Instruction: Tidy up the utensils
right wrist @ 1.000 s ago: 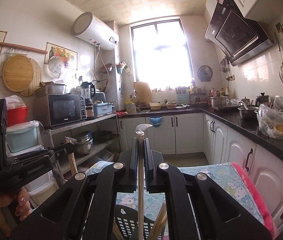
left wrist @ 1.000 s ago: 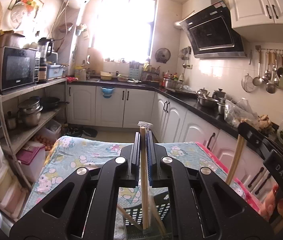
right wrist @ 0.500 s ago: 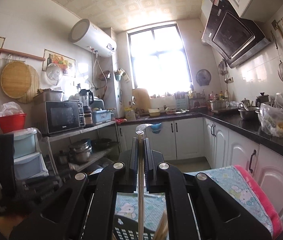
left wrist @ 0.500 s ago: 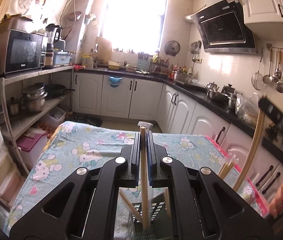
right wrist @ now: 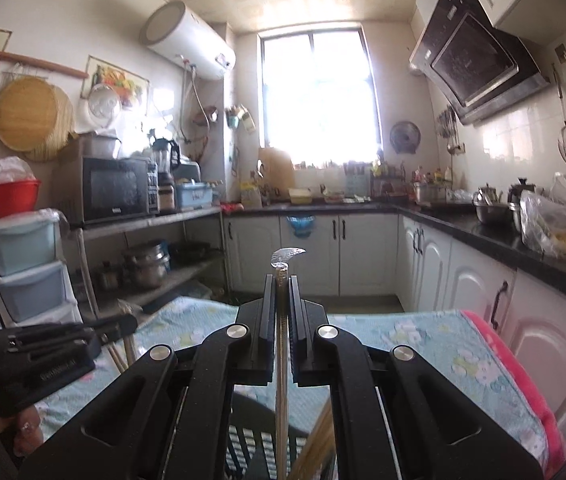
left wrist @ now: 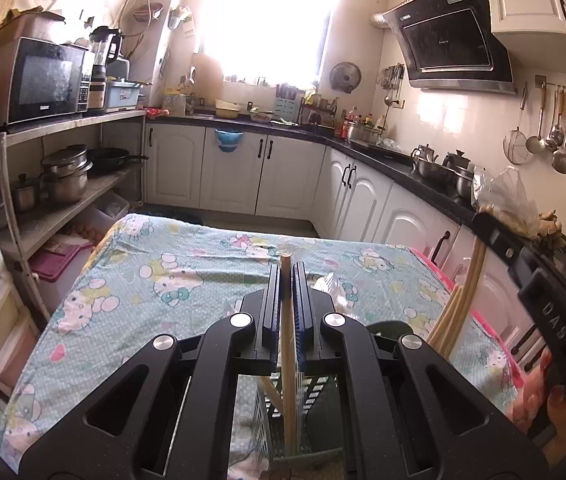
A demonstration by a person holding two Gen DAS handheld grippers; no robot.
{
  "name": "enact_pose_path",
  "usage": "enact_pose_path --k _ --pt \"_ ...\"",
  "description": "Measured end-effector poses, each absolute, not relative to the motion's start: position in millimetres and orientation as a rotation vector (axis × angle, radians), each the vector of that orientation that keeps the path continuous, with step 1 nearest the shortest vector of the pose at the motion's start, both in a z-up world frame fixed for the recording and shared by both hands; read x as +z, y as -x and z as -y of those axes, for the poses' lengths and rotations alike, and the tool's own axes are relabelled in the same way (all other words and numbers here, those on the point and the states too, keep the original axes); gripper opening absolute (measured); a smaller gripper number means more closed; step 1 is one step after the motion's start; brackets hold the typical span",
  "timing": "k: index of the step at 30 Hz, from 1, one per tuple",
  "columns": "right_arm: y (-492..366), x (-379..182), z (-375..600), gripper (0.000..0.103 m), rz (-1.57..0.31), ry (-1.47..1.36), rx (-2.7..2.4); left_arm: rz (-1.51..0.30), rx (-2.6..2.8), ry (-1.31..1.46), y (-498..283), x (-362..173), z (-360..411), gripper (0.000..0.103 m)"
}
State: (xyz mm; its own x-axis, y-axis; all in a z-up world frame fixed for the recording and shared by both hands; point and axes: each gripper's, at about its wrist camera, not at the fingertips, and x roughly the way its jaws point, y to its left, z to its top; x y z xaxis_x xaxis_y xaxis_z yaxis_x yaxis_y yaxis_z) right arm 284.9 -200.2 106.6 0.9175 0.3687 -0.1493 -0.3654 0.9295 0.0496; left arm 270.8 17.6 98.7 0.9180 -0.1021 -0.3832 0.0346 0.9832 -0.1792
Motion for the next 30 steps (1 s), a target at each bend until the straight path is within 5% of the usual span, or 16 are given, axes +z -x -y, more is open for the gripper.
enact_pose_path --k 17,30 --pt "-280.0 86.7 188.9 0.007 -0.362 0.005 0.336 -0.471 -0.083 0.163 -261.8 89.2 -16.3 0.003" --pt "-259.4 92.2 191.0 0.027 -0.365 0.046 0.316 -0.485 -0.082 0.169 -248.5 91.6 -18.3 0.004"
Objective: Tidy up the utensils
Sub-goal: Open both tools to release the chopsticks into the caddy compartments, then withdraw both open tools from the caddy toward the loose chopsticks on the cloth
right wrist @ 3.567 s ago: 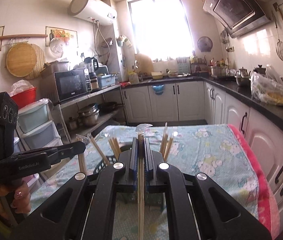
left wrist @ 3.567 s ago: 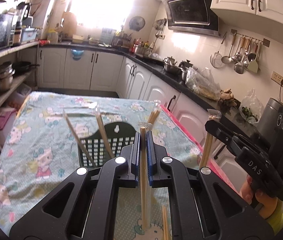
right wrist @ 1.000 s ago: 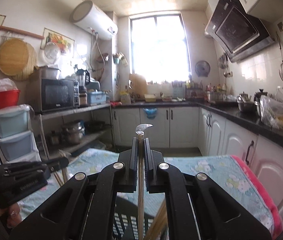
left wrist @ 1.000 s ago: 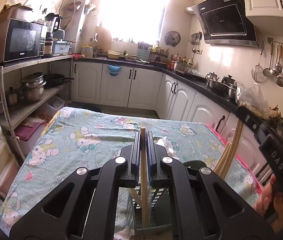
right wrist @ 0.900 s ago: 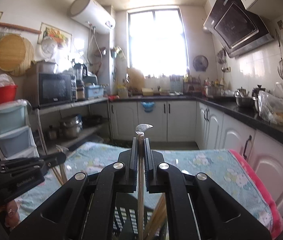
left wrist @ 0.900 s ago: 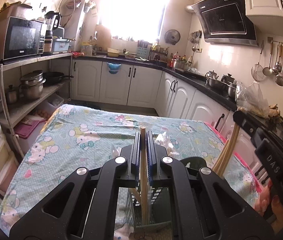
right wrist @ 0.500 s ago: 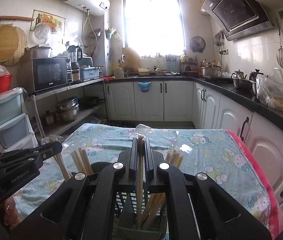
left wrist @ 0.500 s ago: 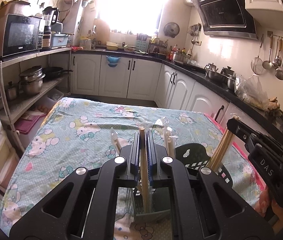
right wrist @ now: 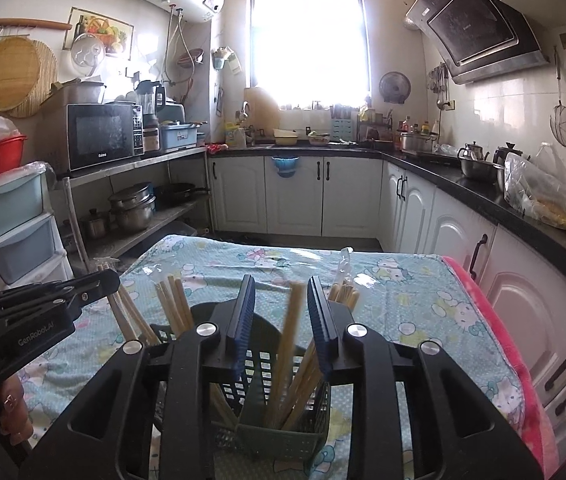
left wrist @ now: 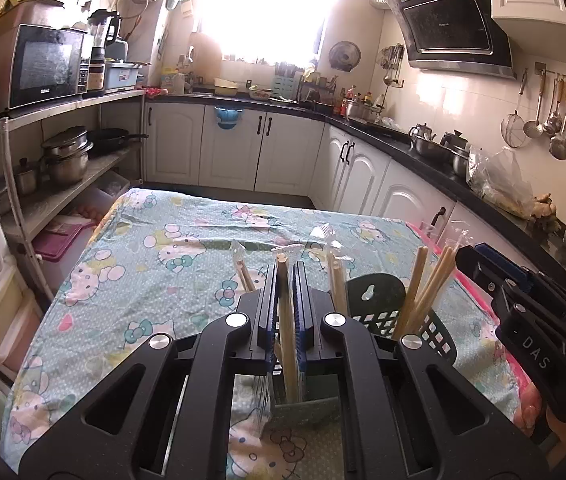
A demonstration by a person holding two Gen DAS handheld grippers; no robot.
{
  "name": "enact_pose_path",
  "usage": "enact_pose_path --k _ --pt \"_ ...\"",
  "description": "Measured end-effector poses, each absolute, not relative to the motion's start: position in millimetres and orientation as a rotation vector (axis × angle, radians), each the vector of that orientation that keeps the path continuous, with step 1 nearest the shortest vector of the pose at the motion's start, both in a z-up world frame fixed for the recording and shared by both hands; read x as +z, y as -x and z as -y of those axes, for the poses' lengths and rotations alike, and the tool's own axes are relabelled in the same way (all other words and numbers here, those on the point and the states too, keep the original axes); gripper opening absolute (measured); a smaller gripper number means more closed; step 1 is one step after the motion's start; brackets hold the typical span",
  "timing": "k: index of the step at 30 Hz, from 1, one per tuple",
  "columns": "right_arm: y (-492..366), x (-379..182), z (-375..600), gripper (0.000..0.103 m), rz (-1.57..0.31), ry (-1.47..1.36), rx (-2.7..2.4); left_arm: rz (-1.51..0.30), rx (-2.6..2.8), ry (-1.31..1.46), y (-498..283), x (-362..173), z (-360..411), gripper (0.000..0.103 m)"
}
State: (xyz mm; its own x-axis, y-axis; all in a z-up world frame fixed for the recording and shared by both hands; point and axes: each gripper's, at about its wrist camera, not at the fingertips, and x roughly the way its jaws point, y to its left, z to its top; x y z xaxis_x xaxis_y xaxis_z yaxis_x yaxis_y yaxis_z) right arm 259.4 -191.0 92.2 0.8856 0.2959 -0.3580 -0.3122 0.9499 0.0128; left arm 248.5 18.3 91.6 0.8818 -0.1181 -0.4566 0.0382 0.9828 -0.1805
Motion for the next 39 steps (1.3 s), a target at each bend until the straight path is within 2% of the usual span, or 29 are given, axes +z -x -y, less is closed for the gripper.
enact_pose_path --k 4,7,9,13,18,24,28,30,39 --pt "-253.5 95.2 192.7 0.031 -0.359 0.057 0.307 -0.488 -0.081 0.168 -243.8 92.6 -17.8 0.004" --pt "-249.2 98.2 194.4 0.037 -0.356 0.063 0.302 -0.491 -0.081 0.171 -239.3 93.5 -18.6 0.008" --pt "-246.1 99.3 195.1 0.041 -0.354 0.068 0.300 -0.493 -0.082 0.174 -237.6 94.7 -18.5 0.015" --pt "-238.2 100.7 197.2 0.047 -0.349 0.074 0.300 -0.497 -0.088 0.184 -231.5 95.4 -18.5 0.023" --pt "-231.0 102.0 199.6 0.053 -0.348 0.079 0.296 -0.491 -0.096 0.191 -222.5 98.6 -17.0 0.042" --pt "-217.7 104.5 203.2 0.061 -0.338 0.086 0.284 -0.476 -0.104 0.196 -211.4 104.2 -15.5 0.058" --pt "-210.3 105.5 205.2 0.067 -0.334 0.093 0.276 -0.468 -0.108 0.199 -203.1 106.6 -15.0 0.061" --pt "-205.1 105.5 206.8 0.070 -0.333 0.095 0.275 -0.467 -0.109 0.200 -199.5 107.5 -15.3 0.076" --pt "-185.6 103.1 213.1 0.078 -0.334 0.100 0.277 -0.454 -0.123 0.202 -176.4 109.3 -16.1 0.088"
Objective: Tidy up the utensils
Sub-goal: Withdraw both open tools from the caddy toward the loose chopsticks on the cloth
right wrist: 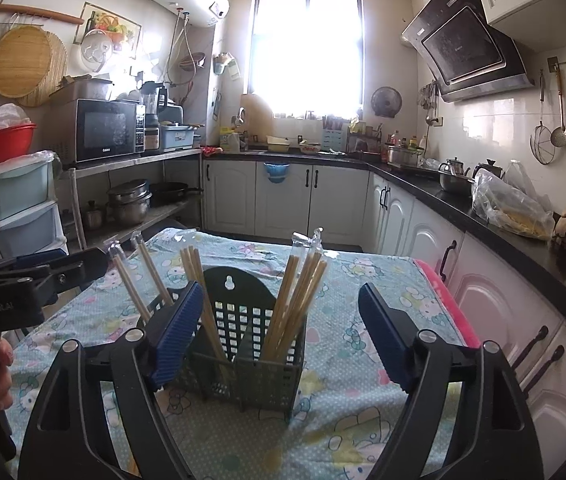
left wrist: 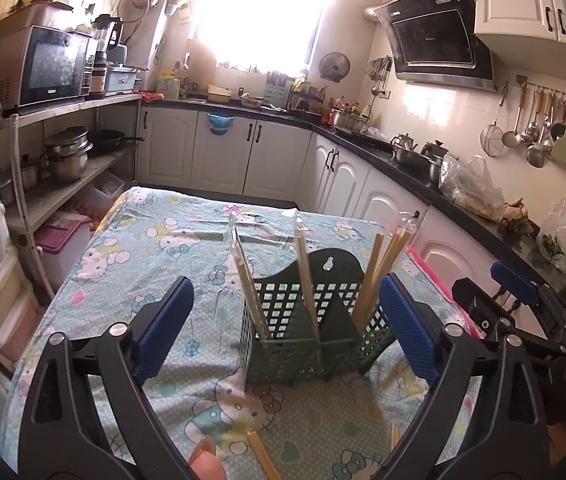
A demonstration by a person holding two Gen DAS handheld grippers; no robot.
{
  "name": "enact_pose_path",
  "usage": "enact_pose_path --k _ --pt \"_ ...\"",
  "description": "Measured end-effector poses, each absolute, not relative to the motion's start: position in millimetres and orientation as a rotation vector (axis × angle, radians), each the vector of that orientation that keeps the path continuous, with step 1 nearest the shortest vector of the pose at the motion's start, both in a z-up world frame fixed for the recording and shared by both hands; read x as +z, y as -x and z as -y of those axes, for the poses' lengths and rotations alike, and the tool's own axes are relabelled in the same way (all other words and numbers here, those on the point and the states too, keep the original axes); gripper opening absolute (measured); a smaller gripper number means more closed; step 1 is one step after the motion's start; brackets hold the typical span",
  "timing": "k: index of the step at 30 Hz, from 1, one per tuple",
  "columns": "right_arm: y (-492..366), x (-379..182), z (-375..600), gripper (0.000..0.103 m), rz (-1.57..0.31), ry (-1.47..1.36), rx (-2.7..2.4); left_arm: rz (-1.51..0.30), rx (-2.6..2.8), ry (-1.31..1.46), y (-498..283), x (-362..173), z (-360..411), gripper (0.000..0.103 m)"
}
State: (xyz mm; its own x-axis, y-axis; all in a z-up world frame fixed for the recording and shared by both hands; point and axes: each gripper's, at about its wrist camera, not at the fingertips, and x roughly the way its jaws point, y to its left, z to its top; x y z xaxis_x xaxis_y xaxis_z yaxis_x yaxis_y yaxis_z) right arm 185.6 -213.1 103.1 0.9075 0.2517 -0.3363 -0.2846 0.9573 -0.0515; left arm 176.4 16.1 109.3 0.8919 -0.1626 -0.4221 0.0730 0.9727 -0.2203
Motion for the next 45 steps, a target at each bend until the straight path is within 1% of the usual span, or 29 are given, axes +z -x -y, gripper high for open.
enact_pose_path --k 3,18,34,45 --pt "-178.0 100.8 216.1 0.079 -0.333 0.098 0.277 -0.455 -0.125 0.199 -169.5 107.5 -15.7 0.092" --pt "-155.0 88.7 229.4 0.081 -0.363 0.091 0.272 -0.492 -0.119 0.179 -150.3 87.1 -9.4 0.092" --pt "-152.9 46.5 243.1 0.081 -0.490 0.079 0.279 -0.595 -0.115 0.168 -146.2 45.2 -0.4 0.092" --pt "-154.6 10.0 250.2 0.081 -0.607 0.057 0.301 -0.695 -0.116 0.153 -151.9 5.2 8.4 0.092"
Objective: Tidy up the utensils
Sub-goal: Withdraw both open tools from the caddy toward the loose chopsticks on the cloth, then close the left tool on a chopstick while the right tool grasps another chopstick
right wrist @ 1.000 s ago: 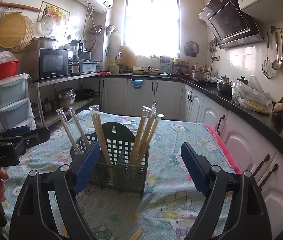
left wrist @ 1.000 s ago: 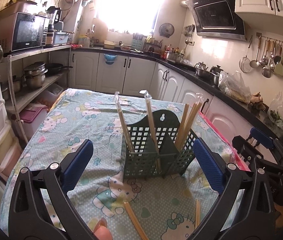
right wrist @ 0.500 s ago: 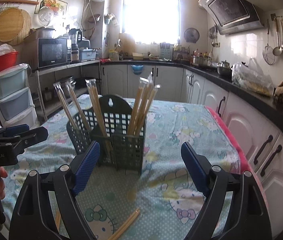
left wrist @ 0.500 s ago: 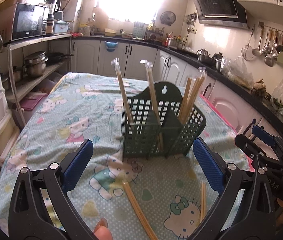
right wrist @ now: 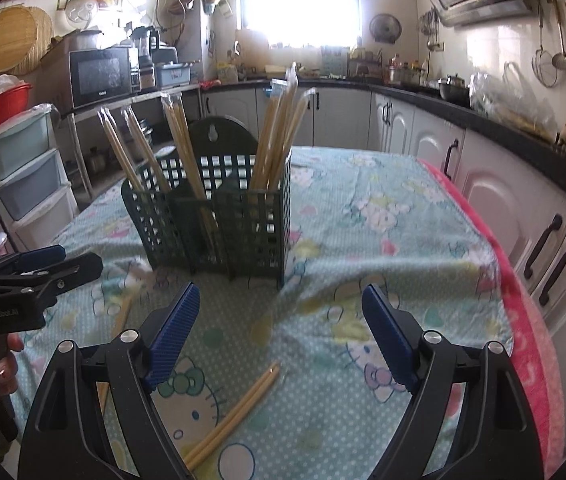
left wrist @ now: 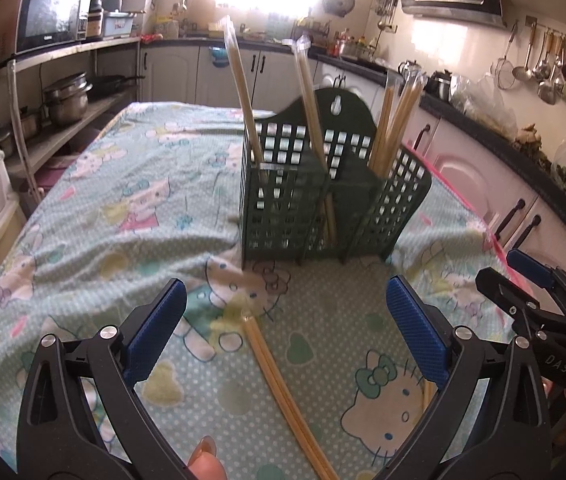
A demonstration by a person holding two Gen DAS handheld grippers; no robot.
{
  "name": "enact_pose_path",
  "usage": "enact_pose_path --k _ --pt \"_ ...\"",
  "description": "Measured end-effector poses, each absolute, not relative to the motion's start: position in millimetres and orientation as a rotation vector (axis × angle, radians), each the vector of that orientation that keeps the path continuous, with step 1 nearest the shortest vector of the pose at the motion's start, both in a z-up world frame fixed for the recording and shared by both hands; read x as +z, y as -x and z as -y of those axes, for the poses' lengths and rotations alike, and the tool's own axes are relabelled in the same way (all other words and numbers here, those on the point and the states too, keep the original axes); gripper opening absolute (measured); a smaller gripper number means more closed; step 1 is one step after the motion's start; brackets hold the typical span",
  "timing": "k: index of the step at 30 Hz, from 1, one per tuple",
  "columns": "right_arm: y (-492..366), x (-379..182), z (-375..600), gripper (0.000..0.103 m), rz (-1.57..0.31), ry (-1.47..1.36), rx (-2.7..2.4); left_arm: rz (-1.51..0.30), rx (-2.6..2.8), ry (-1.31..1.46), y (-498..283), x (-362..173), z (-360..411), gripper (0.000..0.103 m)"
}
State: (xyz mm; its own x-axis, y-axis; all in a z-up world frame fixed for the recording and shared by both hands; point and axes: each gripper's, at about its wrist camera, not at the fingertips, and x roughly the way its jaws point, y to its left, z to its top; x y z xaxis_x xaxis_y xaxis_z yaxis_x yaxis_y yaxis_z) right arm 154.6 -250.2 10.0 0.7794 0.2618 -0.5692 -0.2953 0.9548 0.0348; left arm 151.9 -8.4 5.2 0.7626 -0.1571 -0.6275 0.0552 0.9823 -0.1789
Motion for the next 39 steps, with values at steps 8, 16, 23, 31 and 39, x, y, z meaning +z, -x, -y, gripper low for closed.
enact_pose_path --k 8,16,23,31,39 --pt "-156.0 -7.1 249.5 0.081 -0.666 0.046 0.321 -0.777 -0.111 0.168 -159.4 -24.3 5.5 0.092" --pt "-157.0 -26.5 246.5 0.081 -0.734 0.050 0.346 -0.846 -0.112 0.227 -167.8 -44.2 -7.0 0.092" --pt "-160.0 -38.1 245.2 0.080 -0.785 0.029 0.378 -0.883 -0.129 0.271 -172.9 -55.0 -11.4 0.075" --pt "-167.7 -49.4 240.6 0.071 -0.850 0.003 0.421 -0.905 -0.152 0.297 -179.4 -59.7 -12.1 0.063" --pt "-179.5 -65.3 231.4 0.061 -0.911 0.021 0.394 -0.914 -0.131 0.275 -191.1 -62.9 -10.9 0.056"
